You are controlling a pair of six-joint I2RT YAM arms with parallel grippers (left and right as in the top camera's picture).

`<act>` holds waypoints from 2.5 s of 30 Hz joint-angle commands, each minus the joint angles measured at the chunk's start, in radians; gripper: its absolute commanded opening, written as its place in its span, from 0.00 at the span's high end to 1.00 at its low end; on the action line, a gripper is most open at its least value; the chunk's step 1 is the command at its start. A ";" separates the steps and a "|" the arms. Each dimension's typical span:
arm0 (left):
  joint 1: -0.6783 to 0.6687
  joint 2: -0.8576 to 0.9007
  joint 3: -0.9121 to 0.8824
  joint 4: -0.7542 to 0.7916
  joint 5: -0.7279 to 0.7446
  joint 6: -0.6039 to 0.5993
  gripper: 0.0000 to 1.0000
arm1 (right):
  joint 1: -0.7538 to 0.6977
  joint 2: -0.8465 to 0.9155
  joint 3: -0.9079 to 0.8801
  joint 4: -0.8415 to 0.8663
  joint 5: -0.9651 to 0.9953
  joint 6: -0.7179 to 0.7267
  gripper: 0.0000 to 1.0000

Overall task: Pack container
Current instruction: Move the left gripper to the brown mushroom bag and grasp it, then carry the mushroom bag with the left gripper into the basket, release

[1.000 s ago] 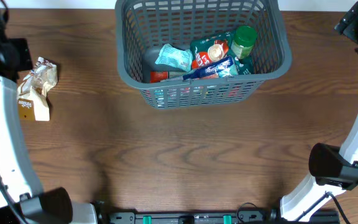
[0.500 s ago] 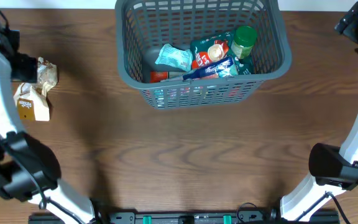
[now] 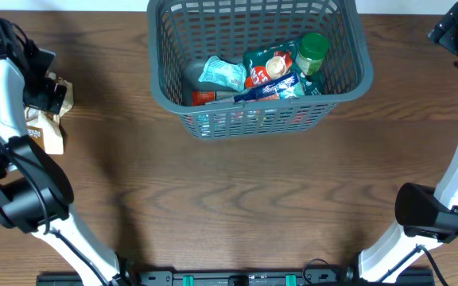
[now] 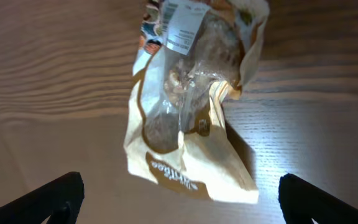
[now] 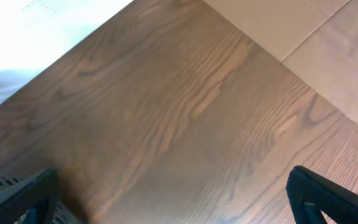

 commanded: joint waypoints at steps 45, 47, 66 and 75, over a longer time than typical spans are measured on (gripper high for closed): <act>0.064 0.293 -0.004 0.080 0.168 -0.264 0.94 | -0.005 -0.008 0.004 -0.001 0.006 0.018 0.01; 0.064 0.273 -0.004 0.073 0.168 -0.272 0.94 | -0.005 -0.008 0.004 -0.001 0.006 0.018 0.01; 0.061 -0.246 0.009 0.103 0.274 -0.436 0.95 | -0.005 -0.008 0.004 -0.001 0.006 0.018 0.01; 0.003 -0.550 0.009 0.208 0.640 -0.518 0.94 | -0.005 -0.008 0.004 -0.001 0.006 0.018 0.01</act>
